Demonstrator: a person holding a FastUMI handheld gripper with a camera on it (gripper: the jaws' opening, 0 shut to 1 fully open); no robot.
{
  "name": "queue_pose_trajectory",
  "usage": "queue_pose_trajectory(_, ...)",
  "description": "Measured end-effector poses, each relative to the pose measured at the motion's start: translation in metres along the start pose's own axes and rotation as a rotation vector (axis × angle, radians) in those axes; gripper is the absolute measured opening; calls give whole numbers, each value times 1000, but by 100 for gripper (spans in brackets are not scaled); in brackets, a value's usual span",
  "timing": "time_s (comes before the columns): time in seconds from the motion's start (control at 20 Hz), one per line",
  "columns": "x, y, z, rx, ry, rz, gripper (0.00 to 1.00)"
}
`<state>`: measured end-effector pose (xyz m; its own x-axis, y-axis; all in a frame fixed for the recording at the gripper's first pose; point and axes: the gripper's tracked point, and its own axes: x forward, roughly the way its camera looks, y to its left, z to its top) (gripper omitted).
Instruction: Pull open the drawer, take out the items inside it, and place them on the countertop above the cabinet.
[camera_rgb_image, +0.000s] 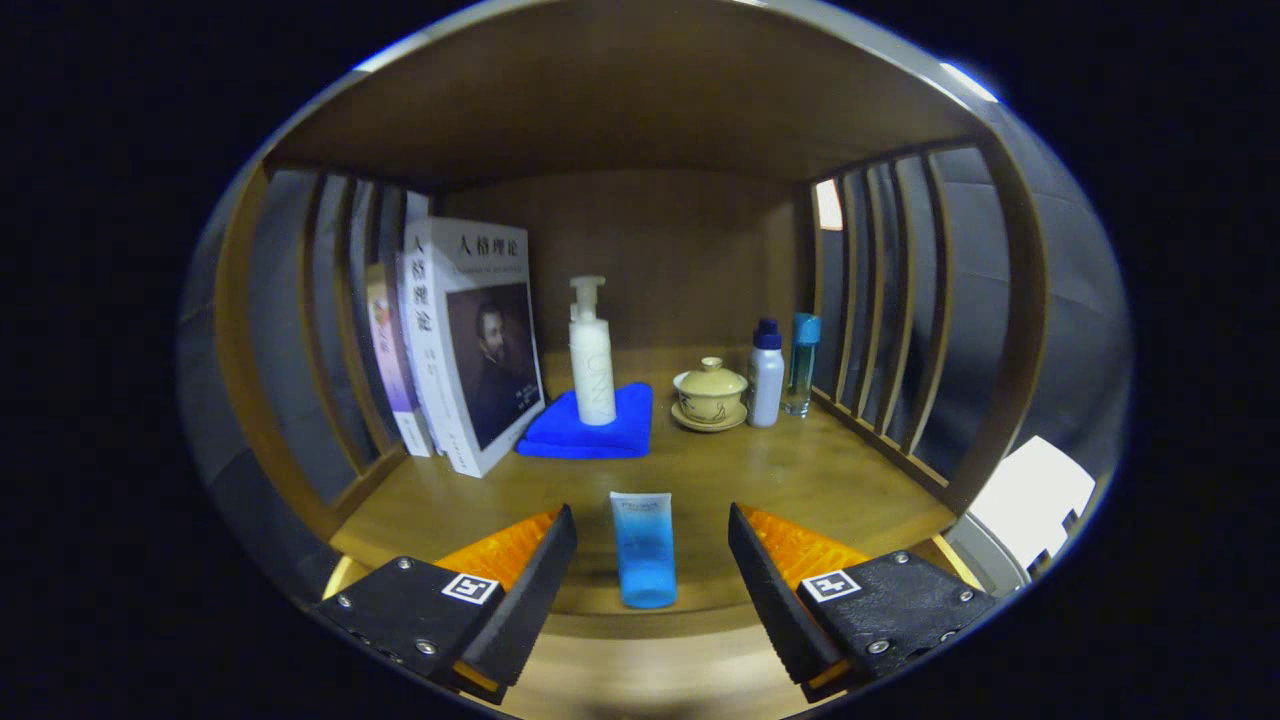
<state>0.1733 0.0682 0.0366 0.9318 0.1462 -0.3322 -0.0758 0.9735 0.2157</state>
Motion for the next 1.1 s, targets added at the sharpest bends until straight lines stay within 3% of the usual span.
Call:
queue_pose_trajectory(0.2, -61, 6, 8, -20, -106, 14, 94)
queue_pose_trajectory(0.6, -151, 13, -37, -13, -210, 37, 94)
queue_pose_trajectory(1.1, -197, -12, -129, -16, -199, 40, 94)
